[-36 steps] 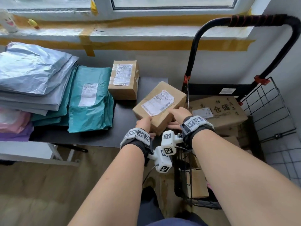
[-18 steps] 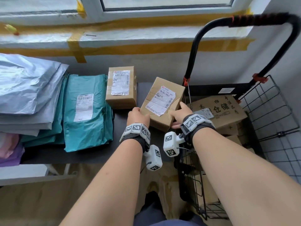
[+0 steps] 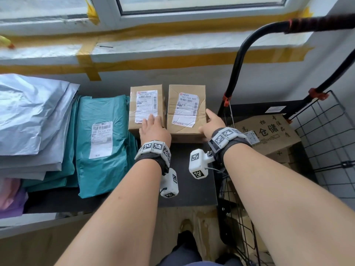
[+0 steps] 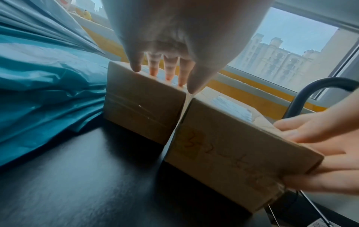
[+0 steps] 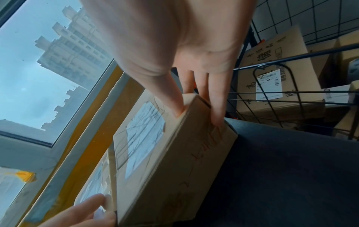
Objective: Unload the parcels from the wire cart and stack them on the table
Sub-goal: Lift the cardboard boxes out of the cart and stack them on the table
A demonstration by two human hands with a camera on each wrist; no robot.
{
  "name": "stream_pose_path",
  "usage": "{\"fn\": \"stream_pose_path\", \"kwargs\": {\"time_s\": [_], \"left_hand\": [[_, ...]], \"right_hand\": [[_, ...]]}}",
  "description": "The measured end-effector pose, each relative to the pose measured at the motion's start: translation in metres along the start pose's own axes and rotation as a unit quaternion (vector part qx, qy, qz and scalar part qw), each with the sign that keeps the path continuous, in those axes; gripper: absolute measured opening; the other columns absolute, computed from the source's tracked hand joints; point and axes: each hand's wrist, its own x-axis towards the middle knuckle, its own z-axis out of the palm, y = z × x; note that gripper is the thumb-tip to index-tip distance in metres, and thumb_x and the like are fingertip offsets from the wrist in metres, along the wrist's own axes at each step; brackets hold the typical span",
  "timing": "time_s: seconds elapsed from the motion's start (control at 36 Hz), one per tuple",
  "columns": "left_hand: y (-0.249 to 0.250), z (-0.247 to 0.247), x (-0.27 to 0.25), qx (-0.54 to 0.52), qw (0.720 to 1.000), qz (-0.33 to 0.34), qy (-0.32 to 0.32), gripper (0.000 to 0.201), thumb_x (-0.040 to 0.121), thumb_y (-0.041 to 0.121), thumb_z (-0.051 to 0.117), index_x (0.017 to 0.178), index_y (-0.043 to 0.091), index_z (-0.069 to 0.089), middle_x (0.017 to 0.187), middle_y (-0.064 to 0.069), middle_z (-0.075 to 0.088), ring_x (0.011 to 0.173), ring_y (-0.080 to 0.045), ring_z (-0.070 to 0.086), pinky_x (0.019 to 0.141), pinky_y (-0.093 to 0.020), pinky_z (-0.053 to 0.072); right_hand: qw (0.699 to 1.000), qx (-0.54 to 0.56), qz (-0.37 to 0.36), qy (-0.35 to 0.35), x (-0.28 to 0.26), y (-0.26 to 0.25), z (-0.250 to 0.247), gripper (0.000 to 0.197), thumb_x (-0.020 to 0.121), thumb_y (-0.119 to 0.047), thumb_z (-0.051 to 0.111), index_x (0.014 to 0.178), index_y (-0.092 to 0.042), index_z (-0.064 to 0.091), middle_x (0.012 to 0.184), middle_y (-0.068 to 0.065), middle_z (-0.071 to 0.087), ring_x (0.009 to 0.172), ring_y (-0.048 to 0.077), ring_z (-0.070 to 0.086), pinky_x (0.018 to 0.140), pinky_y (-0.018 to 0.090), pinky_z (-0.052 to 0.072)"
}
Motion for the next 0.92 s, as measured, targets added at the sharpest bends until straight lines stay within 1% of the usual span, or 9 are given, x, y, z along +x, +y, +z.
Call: {"fn": "stream_pose_path", "kwargs": {"time_s": [0.11, 0.22, 0.31, 0.39, 0.47, 0.58, 0.72, 0.81, 0.92], "left_hand": [[-0.006, 0.001, -0.001, -0.002, 1.000, 0.015, 0.012, 0.049, 0.087, 0.006, 0.042, 0.133, 0.022, 0.042, 0.157, 0.000, 0.020, 0.145, -0.025, 0.012, 0.118, -0.041, 0.012], [-0.006, -0.005, 0.000, -0.014, 1.000, 0.017, 0.020, 0.047, 0.086, 0.006, 0.041, 0.129, 0.022, 0.048, 0.154, -0.001, 0.026, 0.142, -0.025, 0.019, 0.117, -0.039, 0.017], [-0.007, -0.008, 0.001, -0.015, 1.000, 0.017, 0.013, 0.048, 0.085, 0.006, 0.041, 0.130, 0.022, 0.048, 0.154, -0.001, 0.026, 0.141, -0.025, 0.020, 0.116, -0.038, 0.020], [-0.007, -0.008, 0.000, -0.004, 1.000, 0.023, 0.012, 0.047, 0.083, 0.005, 0.041, 0.126, 0.022, 0.050, 0.151, -0.001, 0.030, 0.138, -0.025, 0.024, 0.114, -0.038, 0.023], [-0.002, -0.010, 0.000, 0.001, 1.000, 0.022, 0.014, 0.040, 0.081, 0.004, 0.040, 0.116, 0.018, 0.054, 0.136, -0.003, 0.043, 0.127, -0.026, 0.034, 0.106, -0.039, 0.033], [0.014, -0.016, -0.007, -0.004, 0.999, 0.007, 0.031, 0.051, 0.089, 0.008, 0.041, 0.139, 0.016, 0.040, 0.149, -0.008, 0.032, 0.136, -0.026, 0.028, 0.111, -0.037, 0.028], [0.052, -0.010, -0.027, -0.014, 0.991, 0.081, 0.101, 0.059, 0.088, 0.007, 0.043, 0.145, 0.014, 0.029, 0.147, -0.005, 0.034, 0.135, -0.023, 0.030, 0.112, -0.033, 0.026], [0.079, 0.002, -0.042, -0.020, 0.990, 0.120, 0.076, 0.059, 0.091, 0.011, 0.042, 0.147, 0.015, 0.025, 0.148, -0.005, 0.033, 0.135, -0.023, 0.030, 0.111, -0.033, 0.025], [0.116, 0.023, -0.073, -0.056, 0.986, 0.158, 0.019, 0.057, 0.091, 0.013, 0.043, 0.146, 0.016, 0.028, 0.143, -0.006, 0.037, 0.128, -0.025, 0.039, 0.100, -0.037, 0.038]], "right_hand": [[0.999, -0.009, -0.028, 0.025, 0.004, -0.007, 0.002, 0.067, 0.091, 0.000, 0.046, 0.149, -0.032, 0.032, 0.147, -0.002, 0.044, 0.126, 0.021, 0.051, 0.106, 0.034, 0.043], [0.999, -0.011, -0.042, 0.004, 0.003, -0.015, 0.006, 0.061, 0.092, 0.006, 0.039, 0.148, -0.019, 0.037, 0.148, -0.001, 0.043, 0.135, 0.015, 0.043, 0.107, 0.018, 0.032], [0.999, -0.029, -0.042, 0.000, -0.001, -0.017, 0.007, 0.064, 0.090, 0.001, 0.038, 0.149, -0.026, 0.035, 0.149, -0.004, 0.042, 0.136, 0.016, 0.042, 0.113, 0.029, 0.032], [0.998, -0.049, -0.040, -0.002, -0.007, -0.016, 0.004, 0.064, 0.094, -0.003, 0.038, 0.151, -0.029, 0.027, 0.152, -0.007, 0.037, 0.135, 0.017, 0.041, 0.109, 0.027, 0.033], [0.998, -0.044, -0.040, 0.016, -0.013, -0.012, 0.001, 0.066, 0.096, -0.010, 0.043, 0.154, -0.028, 0.019, 0.152, -0.004, 0.037, 0.133, 0.020, 0.044, 0.103, 0.025, 0.035], [0.997, -0.020, -0.010, 0.075, -0.024, -0.003, -0.008, 0.066, 0.098, -0.024, 0.049, 0.154, -0.026, 0.014, 0.154, 0.004, 0.033, 0.134, 0.028, 0.041, 0.105, 0.037, 0.036], [0.989, 0.003, 0.037, 0.142, -0.039, 0.021, -0.040, 0.063, 0.097, -0.016, 0.046, 0.153, -0.025, 0.019, 0.148, 0.008, 0.040, 0.130, 0.030, 0.046, 0.102, 0.038, 0.040], [0.982, 0.017, 0.067, 0.176, -0.050, 0.043, -0.066, 0.061, 0.097, -0.013, 0.046, 0.152, -0.023, 0.021, 0.149, 0.009, 0.038, 0.133, 0.030, 0.042, 0.104, 0.038, 0.038], [0.971, 0.029, 0.100, 0.213, -0.064, 0.080, -0.097, 0.059, 0.094, -0.013, 0.047, 0.150, -0.022, 0.029, 0.145, 0.009, 0.043, 0.124, 0.031, 0.049, 0.096, 0.036, 0.042]]}}
